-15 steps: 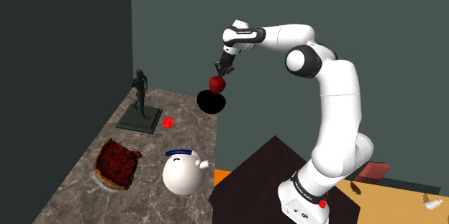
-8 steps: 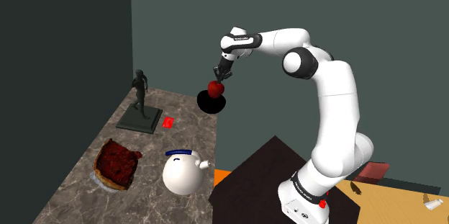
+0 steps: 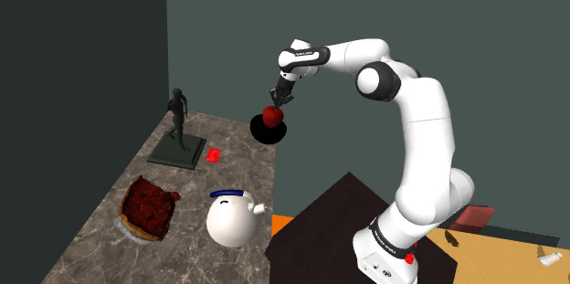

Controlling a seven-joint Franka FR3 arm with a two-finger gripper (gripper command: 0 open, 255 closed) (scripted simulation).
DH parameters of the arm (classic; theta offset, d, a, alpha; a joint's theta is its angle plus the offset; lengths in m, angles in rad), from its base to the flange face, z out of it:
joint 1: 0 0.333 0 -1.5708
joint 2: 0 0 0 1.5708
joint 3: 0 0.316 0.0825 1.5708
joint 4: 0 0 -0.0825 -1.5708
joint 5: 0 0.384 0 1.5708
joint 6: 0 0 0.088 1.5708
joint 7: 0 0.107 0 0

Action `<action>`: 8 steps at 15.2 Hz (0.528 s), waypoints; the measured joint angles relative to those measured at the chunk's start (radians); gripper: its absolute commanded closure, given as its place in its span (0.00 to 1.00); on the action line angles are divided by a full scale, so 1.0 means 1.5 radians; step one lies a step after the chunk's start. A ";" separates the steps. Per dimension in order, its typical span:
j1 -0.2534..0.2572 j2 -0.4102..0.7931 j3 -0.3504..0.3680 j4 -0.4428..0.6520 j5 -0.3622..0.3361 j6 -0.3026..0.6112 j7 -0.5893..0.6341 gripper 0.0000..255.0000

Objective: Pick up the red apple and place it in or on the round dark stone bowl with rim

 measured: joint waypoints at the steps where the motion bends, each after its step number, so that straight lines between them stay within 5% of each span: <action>1: 0.000 0.000 0.000 0.000 0.000 0.000 0.000 1.00; 2: 0.000 0.000 0.000 0.000 0.000 0.000 0.000 1.00; 3: 0.000 0.000 0.000 0.000 0.000 0.000 0.000 0.00; 8: 0.000 0.000 0.000 0.000 0.000 0.000 0.000 0.00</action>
